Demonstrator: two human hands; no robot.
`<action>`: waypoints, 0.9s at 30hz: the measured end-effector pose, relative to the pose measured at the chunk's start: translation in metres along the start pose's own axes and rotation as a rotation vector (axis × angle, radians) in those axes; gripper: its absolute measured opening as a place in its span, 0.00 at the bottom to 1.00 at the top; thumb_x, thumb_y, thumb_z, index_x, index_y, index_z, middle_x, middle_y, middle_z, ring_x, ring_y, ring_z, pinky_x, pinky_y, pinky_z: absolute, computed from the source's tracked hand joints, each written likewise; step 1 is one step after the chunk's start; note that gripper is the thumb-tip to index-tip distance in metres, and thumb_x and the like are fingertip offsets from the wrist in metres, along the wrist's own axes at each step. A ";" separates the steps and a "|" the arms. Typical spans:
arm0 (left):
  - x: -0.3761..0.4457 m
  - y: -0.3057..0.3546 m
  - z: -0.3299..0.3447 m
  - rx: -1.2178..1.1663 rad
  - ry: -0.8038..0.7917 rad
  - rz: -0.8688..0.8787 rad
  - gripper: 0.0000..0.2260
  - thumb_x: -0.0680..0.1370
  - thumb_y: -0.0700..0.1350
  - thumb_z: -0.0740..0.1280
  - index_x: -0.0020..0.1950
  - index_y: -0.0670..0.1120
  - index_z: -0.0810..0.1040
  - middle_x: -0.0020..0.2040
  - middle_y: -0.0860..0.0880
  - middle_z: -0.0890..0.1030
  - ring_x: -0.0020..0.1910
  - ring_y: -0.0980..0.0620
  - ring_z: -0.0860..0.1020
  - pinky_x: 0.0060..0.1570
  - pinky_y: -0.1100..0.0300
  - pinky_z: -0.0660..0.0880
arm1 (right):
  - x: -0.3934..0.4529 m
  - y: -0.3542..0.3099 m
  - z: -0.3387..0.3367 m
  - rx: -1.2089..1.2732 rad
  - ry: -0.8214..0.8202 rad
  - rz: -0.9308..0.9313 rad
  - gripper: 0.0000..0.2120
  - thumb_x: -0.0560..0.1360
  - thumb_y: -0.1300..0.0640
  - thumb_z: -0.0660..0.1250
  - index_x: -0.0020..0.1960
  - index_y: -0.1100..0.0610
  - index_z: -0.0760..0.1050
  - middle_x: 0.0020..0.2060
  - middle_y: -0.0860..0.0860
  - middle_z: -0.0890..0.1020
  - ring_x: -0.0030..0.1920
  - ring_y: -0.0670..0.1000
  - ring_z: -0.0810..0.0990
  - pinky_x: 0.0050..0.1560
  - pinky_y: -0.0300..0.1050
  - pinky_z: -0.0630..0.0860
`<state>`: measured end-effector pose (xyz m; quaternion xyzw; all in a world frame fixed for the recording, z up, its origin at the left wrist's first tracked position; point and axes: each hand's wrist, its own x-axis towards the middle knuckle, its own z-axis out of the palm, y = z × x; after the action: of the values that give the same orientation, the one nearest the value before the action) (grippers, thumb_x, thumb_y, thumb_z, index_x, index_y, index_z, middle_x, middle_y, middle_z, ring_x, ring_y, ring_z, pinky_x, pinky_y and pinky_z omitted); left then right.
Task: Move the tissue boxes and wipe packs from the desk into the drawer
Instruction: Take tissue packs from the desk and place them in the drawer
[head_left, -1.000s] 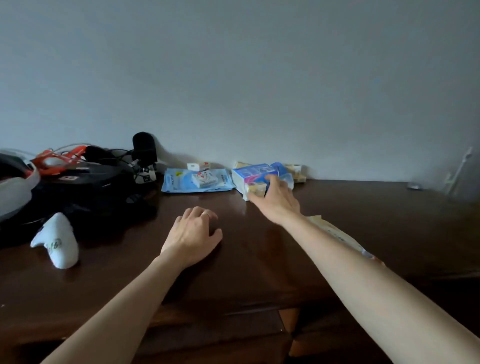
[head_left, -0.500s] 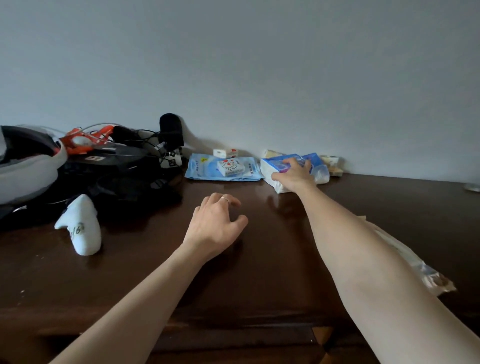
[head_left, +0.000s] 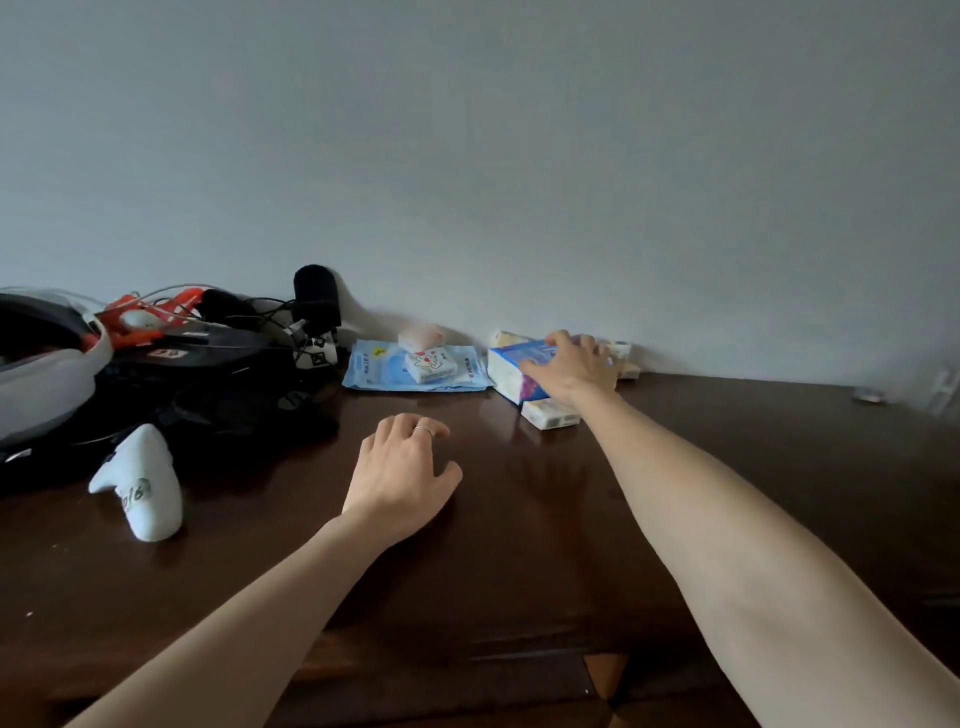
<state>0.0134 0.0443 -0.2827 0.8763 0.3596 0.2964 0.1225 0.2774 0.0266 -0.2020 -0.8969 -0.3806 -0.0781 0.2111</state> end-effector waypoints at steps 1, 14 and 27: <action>0.003 -0.001 0.000 0.026 -0.002 0.044 0.21 0.76 0.58 0.65 0.68 0.56 0.73 0.68 0.53 0.72 0.72 0.51 0.63 0.70 0.52 0.62 | 0.002 -0.002 0.001 -0.009 -0.060 0.014 0.33 0.73 0.32 0.65 0.74 0.43 0.67 0.74 0.55 0.66 0.77 0.60 0.61 0.70 0.59 0.67; 0.040 -0.020 0.012 0.093 -0.051 0.177 0.22 0.75 0.63 0.60 0.63 0.54 0.76 0.64 0.55 0.75 0.68 0.53 0.68 0.68 0.54 0.63 | 0.057 -0.005 0.049 -0.098 -0.199 0.062 0.45 0.65 0.26 0.67 0.78 0.33 0.56 0.80 0.63 0.55 0.79 0.68 0.53 0.70 0.68 0.61; 0.032 0.022 -0.017 -0.189 0.051 -0.078 0.30 0.73 0.72 0.57 0.72 0.60 0.71 0.74 0.50 0.70 0.73 0.46 0.65 0.71 0.45 0.63 | -0.108 0.014 -0.006 0.472 -0.557 -0.331 0.57 0.61 0.39 0.83 0.81 0.37 0.54 0.81 0.43 0.53 0.81 0.48 0.54 0.79 0.51 0.58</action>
<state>0.0330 0.0512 -0.2461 0.8384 0.3670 0.3459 0.2069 0.2121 -0.0547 -0.2334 -0.7372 -0.5702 0.2247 0.2845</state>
